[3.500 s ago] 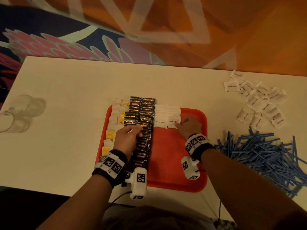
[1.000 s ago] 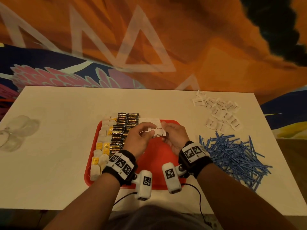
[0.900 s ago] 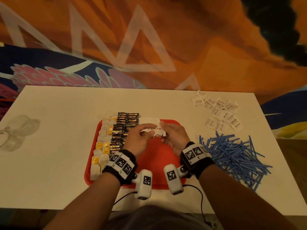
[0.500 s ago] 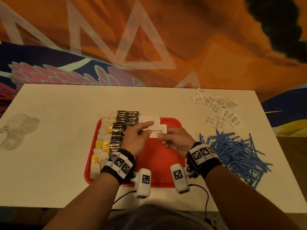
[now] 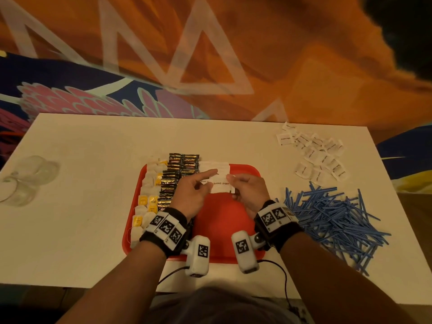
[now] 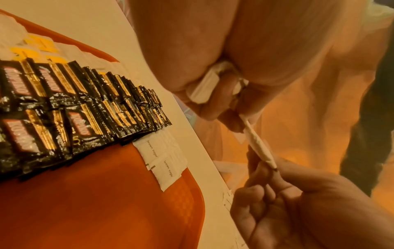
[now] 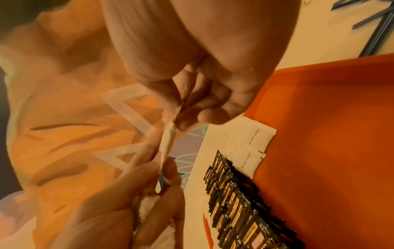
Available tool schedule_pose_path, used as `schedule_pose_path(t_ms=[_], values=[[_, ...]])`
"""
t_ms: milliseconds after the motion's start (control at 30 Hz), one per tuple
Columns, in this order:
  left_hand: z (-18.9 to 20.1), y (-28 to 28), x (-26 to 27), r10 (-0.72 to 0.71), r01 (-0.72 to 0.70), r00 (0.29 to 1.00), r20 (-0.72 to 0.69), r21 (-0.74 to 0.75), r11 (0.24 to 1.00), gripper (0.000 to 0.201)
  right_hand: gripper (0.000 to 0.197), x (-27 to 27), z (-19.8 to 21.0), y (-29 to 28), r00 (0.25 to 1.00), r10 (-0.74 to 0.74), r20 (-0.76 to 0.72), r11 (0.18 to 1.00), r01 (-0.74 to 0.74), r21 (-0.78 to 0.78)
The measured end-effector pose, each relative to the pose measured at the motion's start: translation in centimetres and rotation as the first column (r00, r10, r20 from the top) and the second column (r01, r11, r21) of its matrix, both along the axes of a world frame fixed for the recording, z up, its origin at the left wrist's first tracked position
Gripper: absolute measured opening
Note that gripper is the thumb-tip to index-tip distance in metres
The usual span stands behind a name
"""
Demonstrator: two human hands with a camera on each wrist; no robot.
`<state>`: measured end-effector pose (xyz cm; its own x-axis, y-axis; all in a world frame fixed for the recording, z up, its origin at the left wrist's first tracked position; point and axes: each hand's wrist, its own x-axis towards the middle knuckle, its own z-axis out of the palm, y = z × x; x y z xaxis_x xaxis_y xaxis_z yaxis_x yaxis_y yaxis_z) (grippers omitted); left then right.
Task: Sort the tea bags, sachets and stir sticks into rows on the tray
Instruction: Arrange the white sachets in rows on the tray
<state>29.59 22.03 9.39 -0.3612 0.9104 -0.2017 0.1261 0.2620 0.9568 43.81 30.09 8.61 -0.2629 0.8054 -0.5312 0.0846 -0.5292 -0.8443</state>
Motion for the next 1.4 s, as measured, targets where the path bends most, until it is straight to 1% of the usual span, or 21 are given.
schedule_pose_path(t_ms=[67,133,200,267,300,433,533,667,733,833,933,1067,1167,1200,1333,1367,1400], values=[[-0.4,0.0,0.0,0.010,-0.010,1.000,0.005,-0.017,1.000,0.045,0.010,-0.2,-0.4,-0.1,0.998,-0.056,0.020,0.998,0.056,-0.005],[-0.6,0.1,-0.1,0.028,-0.028,1.000,0.003,-0.016,0.999,0.046,0.015,-0.2,-0.5,-0.2,0.999,-0.051,-0.020,0.996,0.049,-0.074],[-0.7,0.0,-0.4,0.048,-0.049,0.999,-0.014,-0.022,0.999,0.044,0.023,0.0,-0.8,-0.3,0.999,0.030,-0.025,0.993,-0.033,-0.116],[-0.8,-0.1,-0.8,0.060,-0.061,0.998,-0.032,-0.032,0.998,0.042,0.032,0.2,-1.2,-0.3,0.994,0.108,0.023,0.989,-0.106,-0.102],[-1.0,-0.2,-1.0,0.064,-0.066,0.997,-0.042,-0.038,0.997,0.041,0.032,0.1,-1.4,-0.3,0.992,0.123,0.042,0.989,-0.119,-0.087],[-2.1,-0.7,-1.4,0.081,-0.089,0.994,-0.079,-0.096,0.991,0.037,0.020,-0.5,-2.3,-0.5,0.986,0.143,0.090,0.989,-0.138,-0.057],[-2.9,-1.1,-1.9,0.153,-0.162,0.986,-0.073,-0.141,0.977,0.036,0.024,-1.1,-3.9,-0.4,0.976,0.145,0.162,0.989,-0.139,-0.050],[-3.5,-2.2,-3.6,0.243,-0.245,0.969,-0.034,-0.213,0.946,0.033,0.020,-1.6,-5.8,0.4,0.951,0.146,0.271,0.989,-0.146,-0.023],[-3.7,-2.9,-4.6,0.271,-0.269,0.962,-0.020,-0.221,0.937,0.033,0.019,-1.9,-6.8,0.9,0.930,0.155,0.334,0.987,-0.162,-0.005],[-3.9,-3.9,-6.0,0.322,-0.313,0.947,0.001,-0.231,0.921,0.031,0.024,-3.0,-8.1,1.5,0.891,0.163,0.423,0.983,-0.182,0.006],[-4.2,-4.9,-7.2,0.373,-0.358,0.928,0.019,-0.238,0.903,0.031,0.018,-4.5,-8.9,2.0,0.862,0.183,0.473,0.978,-0.207,-0.001],[-4.4,-5.9,-8.5,0.410,-0.388,0.911,0.048,-0.245,0.889,0.030,0.026,-6.3,-10.5,2.4,0.830,0.176,0.529,0.978,-0.210,0.004],[-4.2,-6.0,-8.9,0.433,-0.411,0.900,0.055,-0.230,0.882,0.034,0.016,-6.8,-11.2,2.6,0.733,0.195,0.651,0.964,-0.266,0.010],[-4.1,-5.9,-8.9,0.439,-0.416,0.896,0.060,-0.229,0.880,0.034,0.018,-6.8,-11.2,2.6,0.710,0.188,0.679,0.961,-0.275,0.021],[-4.0,-5.7,-9.0,0.463,-0.432,0.882,0.093,-0.236,0.871,0.034,0.027,-6.4,-11.3,2.3,0.698,0.141,0.702,0.959,-0.273,0.079],[-4.1,-5.6,-9.0,0.465,-0.433,0.880,0.094,-0.239,0.869,0.034,0.026,-6.3,-11.4,2.3,0.693,0.139,0.707,0.948,-0.300,0.107],[-4.1,-5.5,-9.0,0.467,-0.435,0.879,0.095,-0.243,0.867,0.033,0.025,-6.3,-11.5,2.3,0.681,0.146,0.718,0.922,-0.357,0.151]])
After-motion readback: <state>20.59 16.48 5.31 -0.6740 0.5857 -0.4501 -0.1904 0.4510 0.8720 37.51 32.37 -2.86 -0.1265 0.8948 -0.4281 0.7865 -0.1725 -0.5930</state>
